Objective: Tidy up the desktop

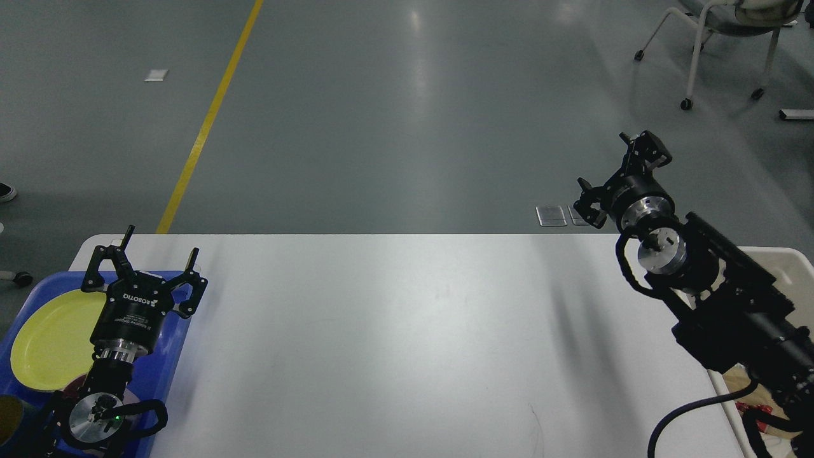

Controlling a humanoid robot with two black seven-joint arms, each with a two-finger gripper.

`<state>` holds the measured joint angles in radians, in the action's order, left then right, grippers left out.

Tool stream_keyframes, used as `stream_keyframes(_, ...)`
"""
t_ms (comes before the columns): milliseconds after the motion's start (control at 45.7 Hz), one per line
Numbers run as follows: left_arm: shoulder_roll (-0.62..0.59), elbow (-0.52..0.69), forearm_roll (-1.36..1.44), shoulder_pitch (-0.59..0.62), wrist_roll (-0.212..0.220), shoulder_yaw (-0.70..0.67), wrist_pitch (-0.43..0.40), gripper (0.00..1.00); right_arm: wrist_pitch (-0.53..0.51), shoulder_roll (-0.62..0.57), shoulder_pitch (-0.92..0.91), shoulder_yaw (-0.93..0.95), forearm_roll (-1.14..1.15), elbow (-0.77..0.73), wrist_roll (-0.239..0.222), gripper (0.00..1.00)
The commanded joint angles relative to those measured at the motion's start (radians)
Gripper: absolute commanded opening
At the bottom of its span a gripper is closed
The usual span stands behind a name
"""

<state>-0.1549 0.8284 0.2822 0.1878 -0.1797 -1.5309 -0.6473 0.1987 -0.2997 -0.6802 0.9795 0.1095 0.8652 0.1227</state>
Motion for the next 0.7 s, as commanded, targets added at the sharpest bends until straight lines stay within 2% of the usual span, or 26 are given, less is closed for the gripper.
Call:
stream_keyframes(0, 0.000, 0.000, 0.000, -0.001, 0.000, 0.000, 0.000, 0.96, -0.085, 0.068, 0.100, 0.038, 0.088, 0.025, 0.172, 1.00)
stream_keyframes(131, 0.000, 0.000, 0.000, 0.001, 0.000, 0.000, 0.000, 0.96, -0.148, 0.082, 0.183, 0.031, 0.113, 0.011, 0.327, 1.00)
stream_keyframes(240, 0.000, 0.000, 0.000, 0.001, 0.000, 0.000, 0.000, 0.96, -0.166, 0.082, 0.246, -0.001, 0.110, -0.023, 0.392, 1.00)
stream_keyframes(328, 0.000, 0.000, 0.000, 0.001, 0.000, 0.000, 0.000, 0.96, -0.274, 0.082, 0.287, -0.024, 0.107, -0.018, 0.446, 1.00)
stream_keyframes(394, 0.000, 0.000, 0.000, 0.001, 0.000, 0.000, 0.000, 0.96, -0.314, 0.082, 0.289, -0.021, 0.101, -0.043, 0.448, 1.00)
stream_keyframes(678, 0.000, 0.000, 0.000, 0.001, 0.000, 0.000, 0.000, 0.96, -0.312, 0.079, 0.274, -0.016, 0.096, -0.104, 0.445, 1.00)
